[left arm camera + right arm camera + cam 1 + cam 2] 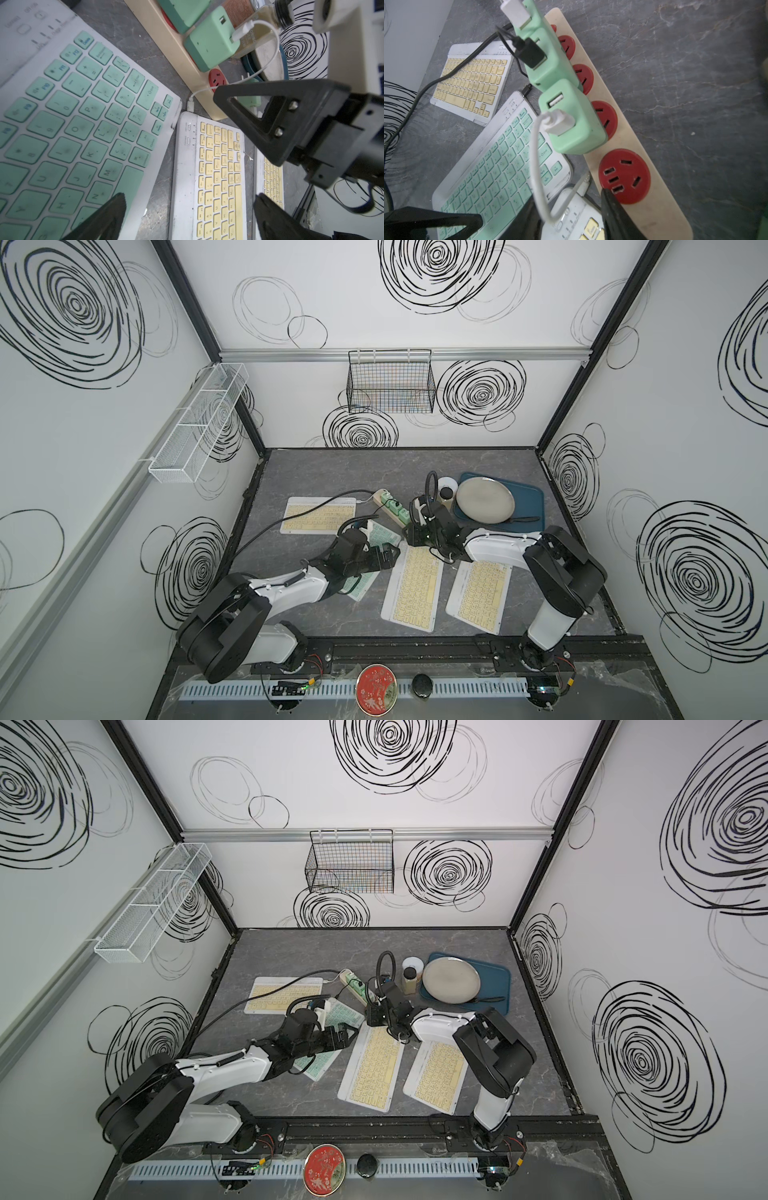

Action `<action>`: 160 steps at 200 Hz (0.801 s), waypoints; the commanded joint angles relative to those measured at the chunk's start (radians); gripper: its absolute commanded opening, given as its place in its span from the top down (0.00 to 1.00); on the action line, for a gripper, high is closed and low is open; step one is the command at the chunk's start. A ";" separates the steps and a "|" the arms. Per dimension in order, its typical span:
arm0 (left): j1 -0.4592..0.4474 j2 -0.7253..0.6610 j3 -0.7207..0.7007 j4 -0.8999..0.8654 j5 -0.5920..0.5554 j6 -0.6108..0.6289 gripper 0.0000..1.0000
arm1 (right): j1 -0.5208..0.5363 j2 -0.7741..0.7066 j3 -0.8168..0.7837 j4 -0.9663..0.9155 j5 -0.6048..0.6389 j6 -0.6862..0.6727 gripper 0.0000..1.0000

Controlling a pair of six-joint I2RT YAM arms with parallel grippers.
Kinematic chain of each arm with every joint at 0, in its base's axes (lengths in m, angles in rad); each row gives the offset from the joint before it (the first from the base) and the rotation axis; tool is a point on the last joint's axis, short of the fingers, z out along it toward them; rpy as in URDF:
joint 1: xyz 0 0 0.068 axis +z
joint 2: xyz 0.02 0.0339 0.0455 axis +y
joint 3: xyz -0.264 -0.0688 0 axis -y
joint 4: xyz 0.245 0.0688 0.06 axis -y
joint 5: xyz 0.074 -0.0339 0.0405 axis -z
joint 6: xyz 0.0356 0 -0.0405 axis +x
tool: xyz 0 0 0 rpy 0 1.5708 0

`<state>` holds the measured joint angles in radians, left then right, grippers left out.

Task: Unplug the wireless keyboard
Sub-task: Pick up the keyboard from the center of the board.

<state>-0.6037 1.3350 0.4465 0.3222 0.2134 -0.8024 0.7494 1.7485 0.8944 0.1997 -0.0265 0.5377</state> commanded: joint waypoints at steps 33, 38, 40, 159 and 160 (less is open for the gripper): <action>0.008 0.017 -0.008 0.069 0.027 0.006 0.01 | 0.021 0.006 0.028 0.037 0.020 -0.018 0.65; 0.008 0.019 -0.008 0.070 0.029 0.006 0.01 | 0.021 0.006 0.029 0.038 0.023 -0.018 0.69; 0.008 0.021 -0.007 0.072 0.030 0.006 0.01 | 0.021 0.009 0.030 0.038 0.023 -0.017 0.71; 0.009 0.033 -0.009 0.084 0.036 0.007 0.01 | 0.042 0.076 0.103 -0.016 0.159 -0.030 0.81; 0.009 0.034 -0.009 0.084 0.036 0.007 0.01 | 0.042 0.077 0.102 -0.016 0.159 -0.030 0.82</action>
<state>-0.6025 1.3540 0.4465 0.3611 0.2424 -0.8017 0.7837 1.8084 0.9722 0.2050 0.0956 0.5163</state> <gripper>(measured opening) 0.994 0.233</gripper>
